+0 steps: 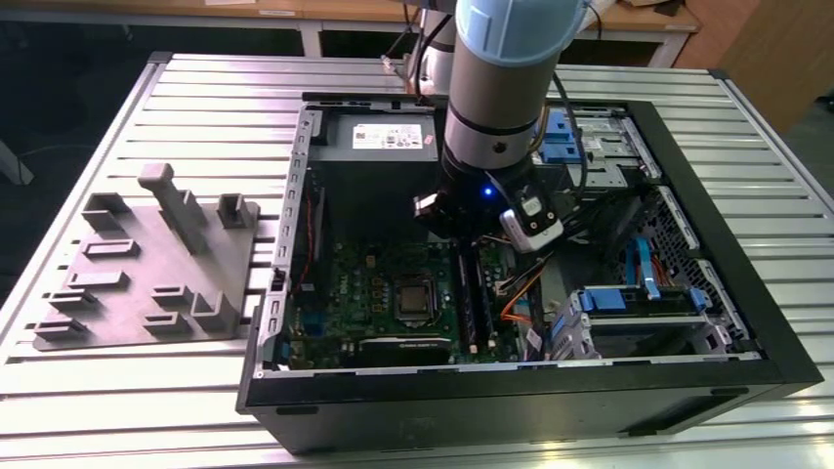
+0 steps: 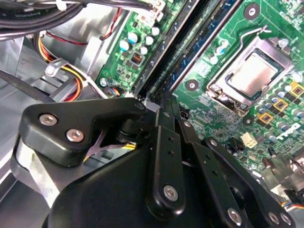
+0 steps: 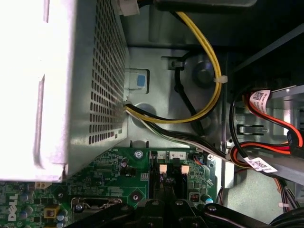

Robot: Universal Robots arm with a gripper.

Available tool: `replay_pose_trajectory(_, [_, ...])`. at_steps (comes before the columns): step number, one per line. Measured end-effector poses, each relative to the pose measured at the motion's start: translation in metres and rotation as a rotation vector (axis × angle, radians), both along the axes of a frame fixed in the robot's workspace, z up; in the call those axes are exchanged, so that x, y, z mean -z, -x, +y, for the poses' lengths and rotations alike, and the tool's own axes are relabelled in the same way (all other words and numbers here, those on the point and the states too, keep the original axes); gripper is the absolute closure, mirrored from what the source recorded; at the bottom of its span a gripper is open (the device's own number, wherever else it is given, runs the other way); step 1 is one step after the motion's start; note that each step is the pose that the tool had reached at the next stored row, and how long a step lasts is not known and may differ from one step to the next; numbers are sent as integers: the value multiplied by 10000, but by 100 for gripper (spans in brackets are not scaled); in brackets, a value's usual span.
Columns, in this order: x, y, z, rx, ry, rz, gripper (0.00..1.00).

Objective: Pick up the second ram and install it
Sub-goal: 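Press down the second ram until it locks into place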

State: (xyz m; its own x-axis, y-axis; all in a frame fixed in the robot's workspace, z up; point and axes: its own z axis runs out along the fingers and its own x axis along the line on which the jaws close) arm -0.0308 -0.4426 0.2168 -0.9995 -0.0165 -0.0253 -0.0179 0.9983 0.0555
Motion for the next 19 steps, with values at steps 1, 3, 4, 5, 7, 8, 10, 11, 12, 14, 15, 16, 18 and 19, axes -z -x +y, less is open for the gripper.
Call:
replay_pose_trajectory(1, [0,0,0,0,0,0,90])
replay_pose_trajectory(3, [2,0,0,0,-3,-1,90])
replay_pose_trajectory(4, [2,0,0,0,-3,-2,90])
replay_pose_trajectory(5, [2,0,0,0,-4,-1,90])
replay_pose_trajectory(7, [2,0,1,0,-4,-2,90])
replay_pose_trajectory(8, [2,0,1,0,-4,-2,90])
replay_pose_trajectory(10, [-14,0,2,1,-21,-8,90])
replay_pose_trajectory(11, [-36,-1,3,1,-27,-9,90])
replay_pose_trajectory(12, [-70,0,2,0,-17,-5,90])
replay_pose_trajectory(14, [-122,0,1,1,-14,-3,90])
replay_pose_trajectory(15, [-139,0,1,1,-13,-3,90])
replay_pose_trajectory(16, [-160,0,1,0,-11,-2,90])
replay_pose_trajectory(18, [-210,0,0,0,-12,-2,90])
replay_pose_trajectory(19, [-234,0,1,0,-12,-2,90])
